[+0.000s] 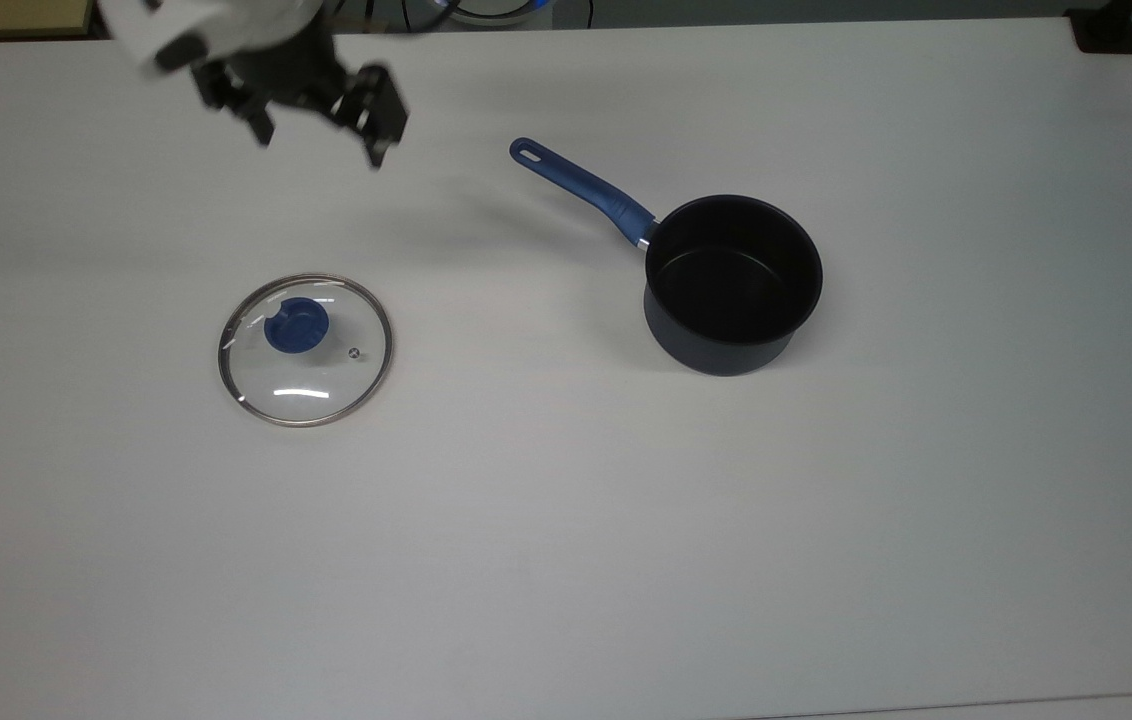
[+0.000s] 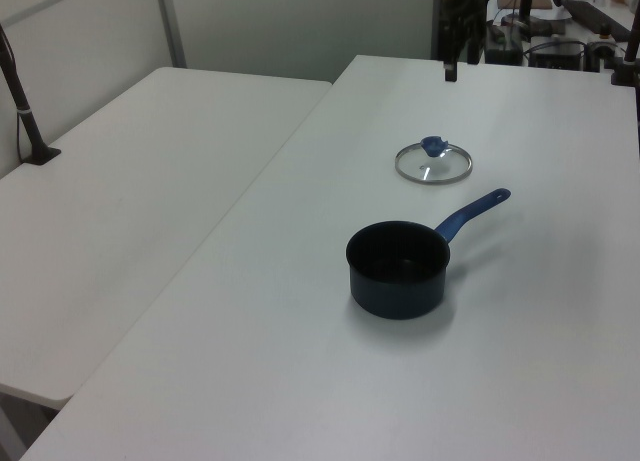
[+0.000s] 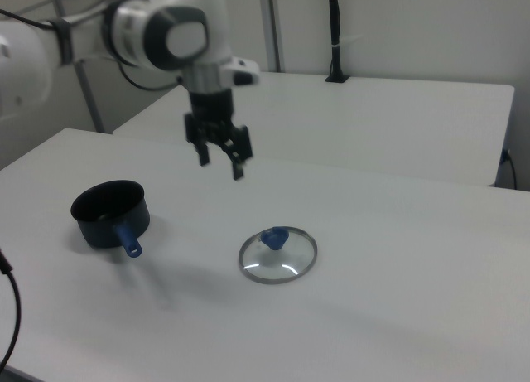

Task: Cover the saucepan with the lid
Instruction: 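Move the open gripper over the glass lid's blue knob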

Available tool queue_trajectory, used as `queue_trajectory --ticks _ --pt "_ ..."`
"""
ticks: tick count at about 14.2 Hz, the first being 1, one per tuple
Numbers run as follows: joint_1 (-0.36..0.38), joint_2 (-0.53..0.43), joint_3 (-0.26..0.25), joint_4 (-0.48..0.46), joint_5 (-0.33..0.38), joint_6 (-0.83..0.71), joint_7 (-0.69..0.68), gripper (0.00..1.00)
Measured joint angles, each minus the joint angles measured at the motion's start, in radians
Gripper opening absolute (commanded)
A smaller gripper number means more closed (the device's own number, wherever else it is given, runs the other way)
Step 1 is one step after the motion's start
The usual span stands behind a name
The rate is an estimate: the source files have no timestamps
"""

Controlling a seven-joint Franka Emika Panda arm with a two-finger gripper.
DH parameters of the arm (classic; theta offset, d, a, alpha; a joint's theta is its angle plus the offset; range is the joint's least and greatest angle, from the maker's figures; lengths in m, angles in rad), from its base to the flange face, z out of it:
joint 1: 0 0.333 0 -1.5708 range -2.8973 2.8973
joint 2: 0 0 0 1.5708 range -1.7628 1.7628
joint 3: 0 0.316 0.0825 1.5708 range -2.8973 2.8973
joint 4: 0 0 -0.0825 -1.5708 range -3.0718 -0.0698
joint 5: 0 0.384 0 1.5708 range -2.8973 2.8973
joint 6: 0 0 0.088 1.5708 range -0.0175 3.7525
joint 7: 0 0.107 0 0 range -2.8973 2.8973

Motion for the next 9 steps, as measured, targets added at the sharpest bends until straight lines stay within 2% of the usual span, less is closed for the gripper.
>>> queue_trajectory --ticks 3,9 --pt "-0.041 0.094 0.000 -0.003 -0.005 0.102 0.000 0.98" --pt "-0.066 0.192 0.000 -0.005 -0.010 0.222 0.055 0.93"
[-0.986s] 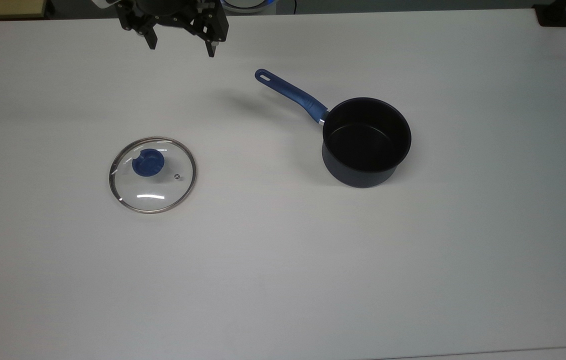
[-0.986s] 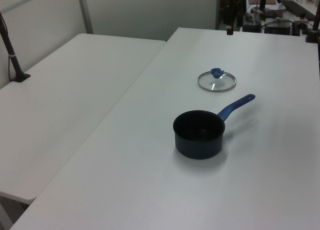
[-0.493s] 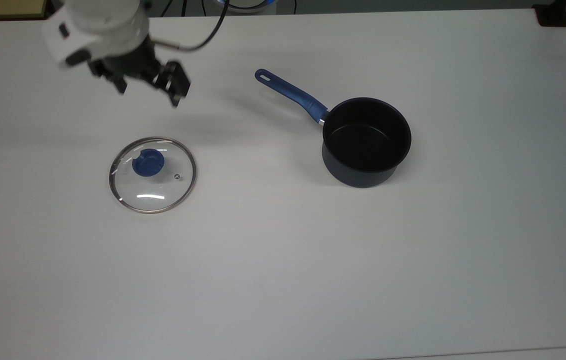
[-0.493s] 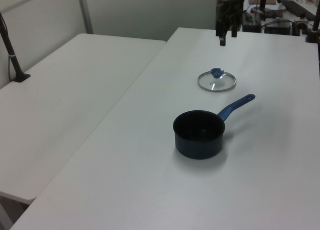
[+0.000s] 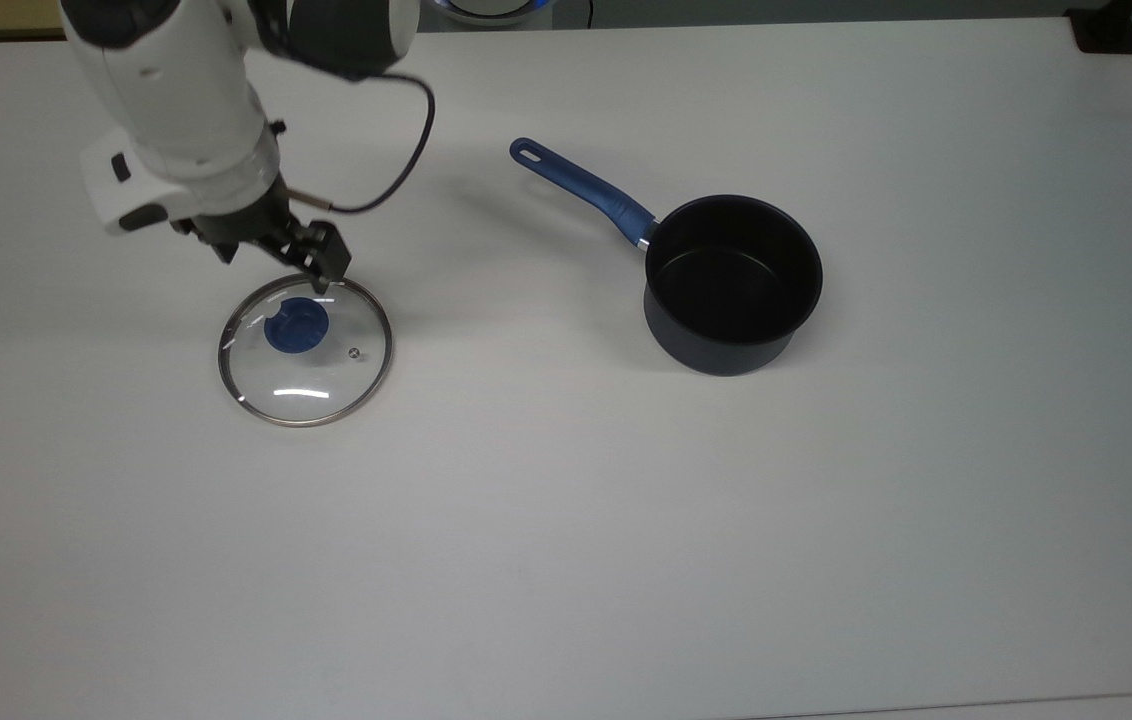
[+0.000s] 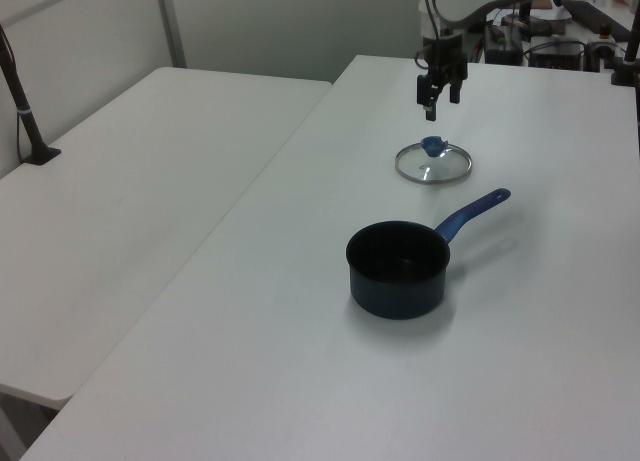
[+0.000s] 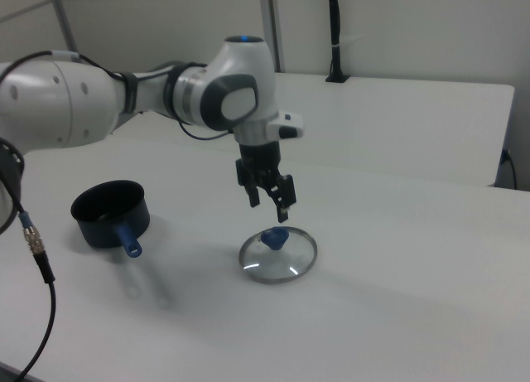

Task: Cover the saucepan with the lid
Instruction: 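Lower the gripper and close it on the blue knob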

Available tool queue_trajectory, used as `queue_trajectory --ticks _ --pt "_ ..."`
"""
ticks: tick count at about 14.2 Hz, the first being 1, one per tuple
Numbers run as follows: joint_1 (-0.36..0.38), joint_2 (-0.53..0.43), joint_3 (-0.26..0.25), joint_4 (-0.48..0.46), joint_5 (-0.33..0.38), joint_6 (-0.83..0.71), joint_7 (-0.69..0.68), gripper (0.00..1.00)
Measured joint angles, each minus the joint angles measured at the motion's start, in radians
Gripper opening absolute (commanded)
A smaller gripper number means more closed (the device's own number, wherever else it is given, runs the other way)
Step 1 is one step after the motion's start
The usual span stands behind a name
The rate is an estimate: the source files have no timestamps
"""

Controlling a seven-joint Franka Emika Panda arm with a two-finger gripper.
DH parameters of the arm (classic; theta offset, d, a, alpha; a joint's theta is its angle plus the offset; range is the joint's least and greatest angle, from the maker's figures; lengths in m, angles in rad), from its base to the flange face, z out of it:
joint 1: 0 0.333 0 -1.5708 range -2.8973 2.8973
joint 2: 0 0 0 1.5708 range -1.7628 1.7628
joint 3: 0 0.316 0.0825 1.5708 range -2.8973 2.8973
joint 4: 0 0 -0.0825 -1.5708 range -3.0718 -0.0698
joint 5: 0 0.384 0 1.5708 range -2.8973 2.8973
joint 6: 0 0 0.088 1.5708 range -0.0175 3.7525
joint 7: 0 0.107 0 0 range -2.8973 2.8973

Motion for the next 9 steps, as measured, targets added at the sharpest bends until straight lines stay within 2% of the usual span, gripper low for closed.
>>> queue_trajectory --ticks 9 --pt "-0.022 0.103 0.003 -0.002 0.000 0.073 0.098 0.85"
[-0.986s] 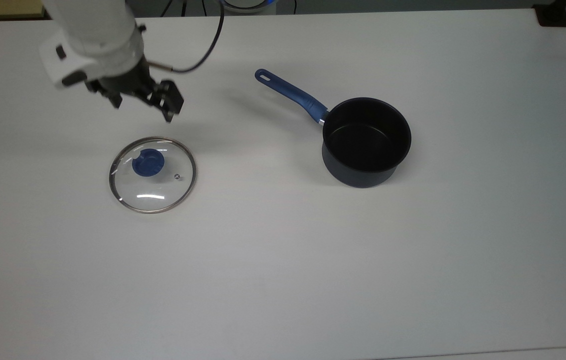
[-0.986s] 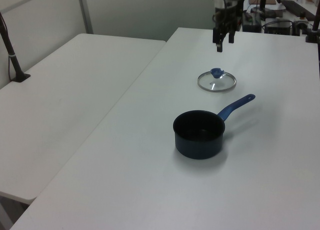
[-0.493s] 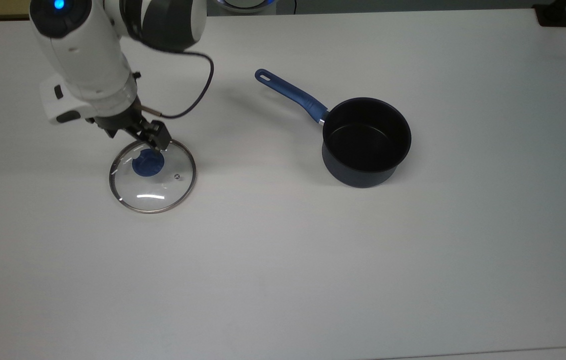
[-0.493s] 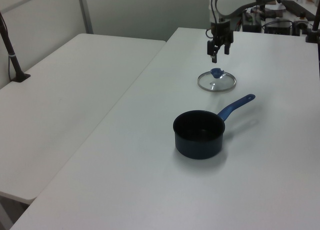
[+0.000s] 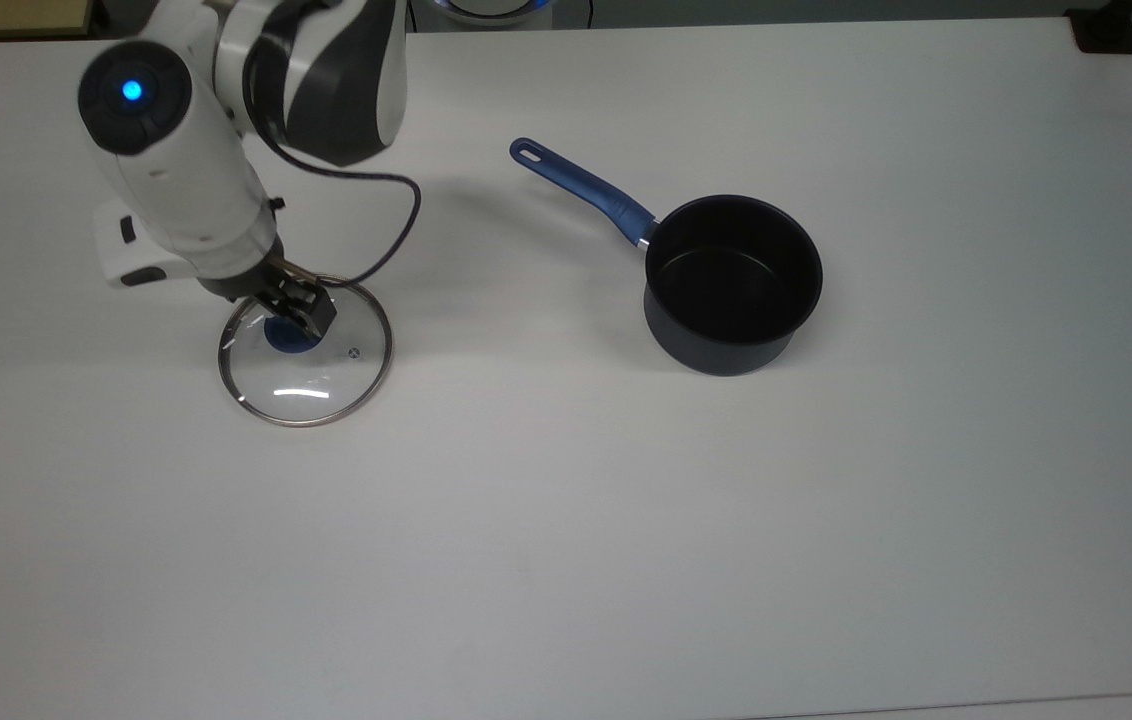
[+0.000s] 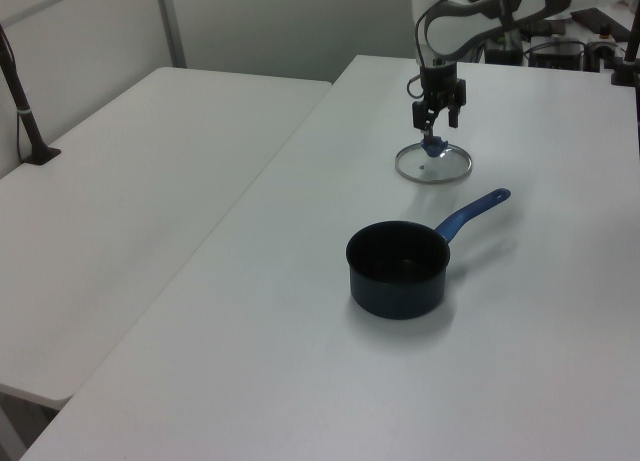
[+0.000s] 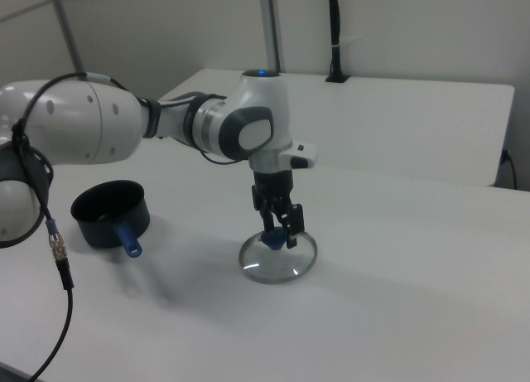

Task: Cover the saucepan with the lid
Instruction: 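Lower the gripper and close it on the blue knob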

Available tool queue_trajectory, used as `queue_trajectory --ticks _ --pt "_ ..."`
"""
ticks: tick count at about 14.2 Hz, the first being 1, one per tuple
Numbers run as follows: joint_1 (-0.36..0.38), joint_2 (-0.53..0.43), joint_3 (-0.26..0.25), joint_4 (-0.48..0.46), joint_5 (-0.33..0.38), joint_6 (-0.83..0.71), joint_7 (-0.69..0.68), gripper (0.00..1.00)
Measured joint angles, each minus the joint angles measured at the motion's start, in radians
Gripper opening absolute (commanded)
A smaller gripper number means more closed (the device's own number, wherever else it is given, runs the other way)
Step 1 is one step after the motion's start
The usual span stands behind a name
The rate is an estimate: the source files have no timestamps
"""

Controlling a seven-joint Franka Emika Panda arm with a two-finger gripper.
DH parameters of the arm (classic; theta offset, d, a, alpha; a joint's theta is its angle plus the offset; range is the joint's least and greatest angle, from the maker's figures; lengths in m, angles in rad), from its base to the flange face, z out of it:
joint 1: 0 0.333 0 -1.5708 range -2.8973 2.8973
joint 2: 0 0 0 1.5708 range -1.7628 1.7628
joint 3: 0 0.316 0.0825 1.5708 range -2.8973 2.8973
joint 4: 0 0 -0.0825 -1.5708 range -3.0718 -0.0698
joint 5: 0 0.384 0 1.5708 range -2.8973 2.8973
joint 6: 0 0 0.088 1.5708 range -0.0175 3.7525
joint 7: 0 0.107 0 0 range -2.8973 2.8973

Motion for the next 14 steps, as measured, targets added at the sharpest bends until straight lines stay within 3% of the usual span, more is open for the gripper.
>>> queue_trajectory --ticks 14 --pt "-0.006 0.012 0.003 0.010 0.000 0.014 0.077 0.84"
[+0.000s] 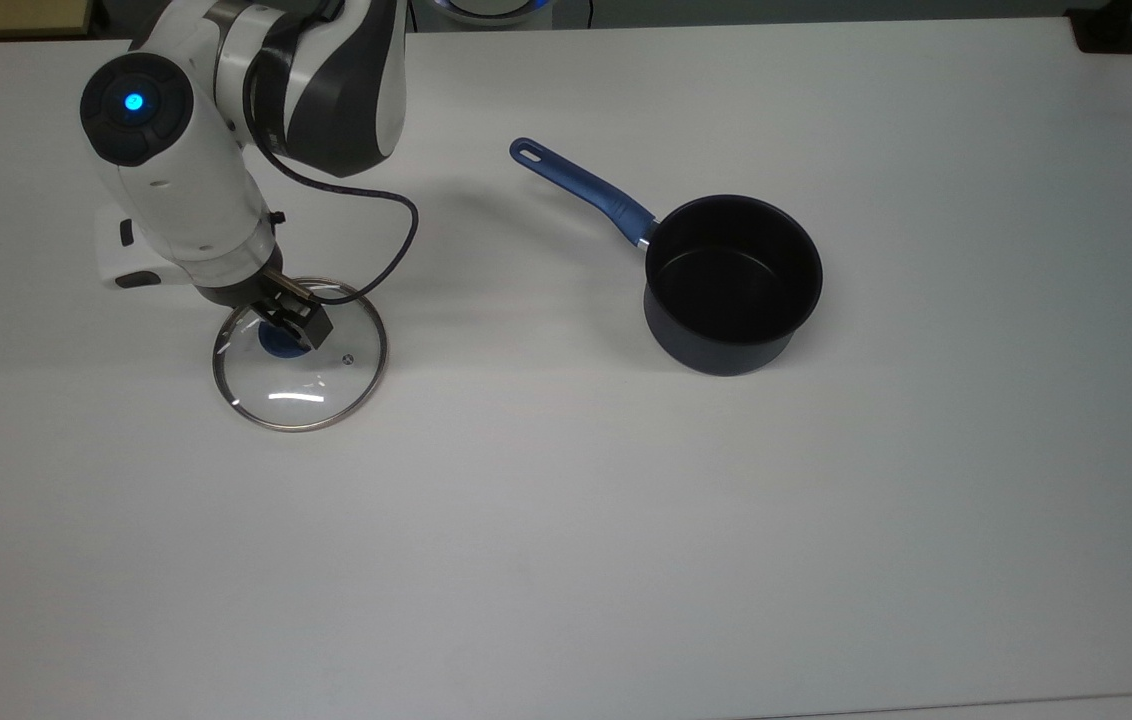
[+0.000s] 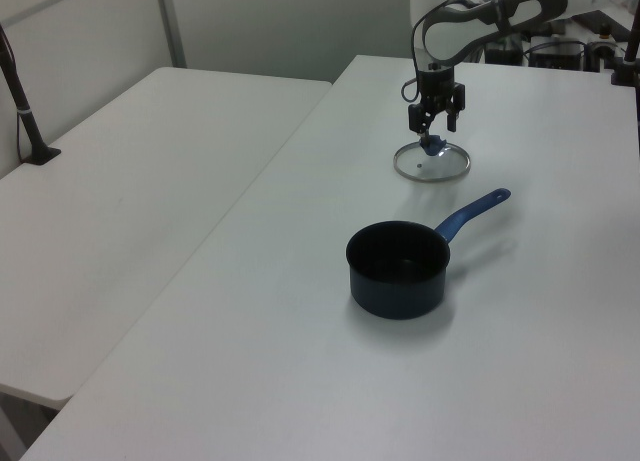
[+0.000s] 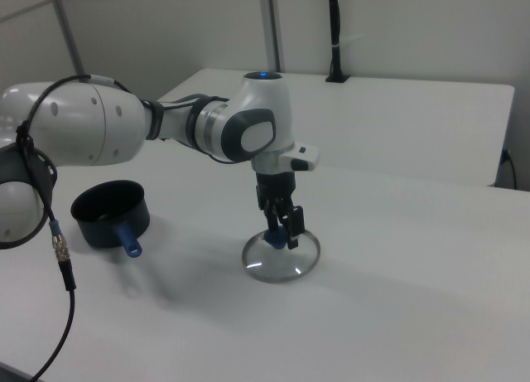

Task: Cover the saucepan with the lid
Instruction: 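Lower the gripper and close it on the blue knob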

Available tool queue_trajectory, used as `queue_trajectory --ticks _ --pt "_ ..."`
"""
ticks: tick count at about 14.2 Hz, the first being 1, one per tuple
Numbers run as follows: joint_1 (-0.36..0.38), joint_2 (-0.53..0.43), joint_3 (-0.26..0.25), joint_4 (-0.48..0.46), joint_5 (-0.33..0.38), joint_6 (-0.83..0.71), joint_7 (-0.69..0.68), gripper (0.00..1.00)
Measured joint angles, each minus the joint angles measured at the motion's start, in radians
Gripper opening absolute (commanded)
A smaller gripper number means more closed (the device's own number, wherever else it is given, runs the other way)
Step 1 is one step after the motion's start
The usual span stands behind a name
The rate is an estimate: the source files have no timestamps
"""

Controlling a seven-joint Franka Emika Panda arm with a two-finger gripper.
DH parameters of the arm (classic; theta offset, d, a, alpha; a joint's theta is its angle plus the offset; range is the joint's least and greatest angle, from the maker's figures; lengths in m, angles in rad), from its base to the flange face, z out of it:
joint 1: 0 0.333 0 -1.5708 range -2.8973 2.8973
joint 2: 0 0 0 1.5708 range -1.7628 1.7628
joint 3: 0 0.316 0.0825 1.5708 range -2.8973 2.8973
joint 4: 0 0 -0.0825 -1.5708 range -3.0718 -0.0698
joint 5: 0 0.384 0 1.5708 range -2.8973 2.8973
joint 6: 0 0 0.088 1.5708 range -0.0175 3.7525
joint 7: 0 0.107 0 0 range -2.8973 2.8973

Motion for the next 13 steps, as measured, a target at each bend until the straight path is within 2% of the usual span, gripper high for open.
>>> queue_trajectory --ticks 8,13 --pt "-0.006 -0.001 -0.002 0.004 0.041 0.001 0.009 0.91" --pt "-0.009 -0.005 -0.002 0.008 0.044 0.002 0.013 0.91"
